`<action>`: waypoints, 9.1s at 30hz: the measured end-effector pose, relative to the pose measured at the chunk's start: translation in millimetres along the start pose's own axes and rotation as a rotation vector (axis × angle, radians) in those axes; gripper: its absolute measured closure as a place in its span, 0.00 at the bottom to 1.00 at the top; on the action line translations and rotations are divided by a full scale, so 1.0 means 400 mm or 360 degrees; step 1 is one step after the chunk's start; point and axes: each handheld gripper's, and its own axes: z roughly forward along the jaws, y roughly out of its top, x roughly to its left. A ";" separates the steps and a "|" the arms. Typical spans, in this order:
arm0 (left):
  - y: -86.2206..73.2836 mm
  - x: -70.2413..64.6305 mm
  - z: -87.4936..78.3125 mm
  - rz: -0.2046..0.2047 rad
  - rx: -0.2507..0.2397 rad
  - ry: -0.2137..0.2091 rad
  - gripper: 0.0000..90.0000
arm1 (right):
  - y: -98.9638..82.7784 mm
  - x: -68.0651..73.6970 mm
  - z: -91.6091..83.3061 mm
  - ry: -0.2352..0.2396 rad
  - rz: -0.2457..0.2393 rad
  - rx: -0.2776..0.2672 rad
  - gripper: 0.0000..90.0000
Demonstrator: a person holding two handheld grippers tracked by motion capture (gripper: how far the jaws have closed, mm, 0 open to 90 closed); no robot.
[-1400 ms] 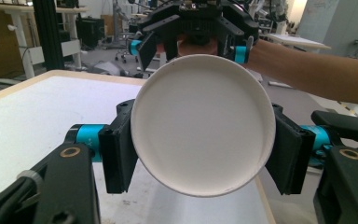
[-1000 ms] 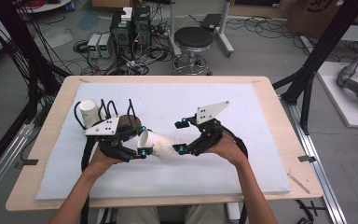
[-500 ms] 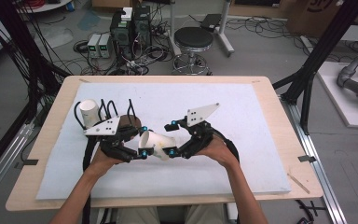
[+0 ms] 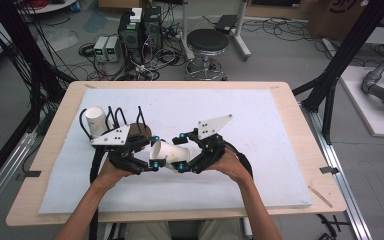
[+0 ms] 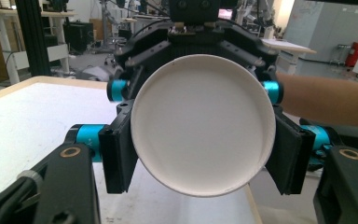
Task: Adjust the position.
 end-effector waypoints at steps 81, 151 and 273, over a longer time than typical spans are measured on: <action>0.084 -0.015 0.009 0.0008 0.0671 0.0105 0.02 | 0.041 0.012 0.007 -0.0079 -0.0008 0.0528 0.34; 0.117 0.027 0.160 0.0082 0.1259 -0.0070 0.33 | 0.113 -0.001 0.036 -0.0085 -0.0085 0.1124 0.33; 0.005 0.007 0.015 -0.0095 0.0254 0.0036 0.40 | -0.003 0.000 -0.082 -0.0103 0.0083 0.0156 0.18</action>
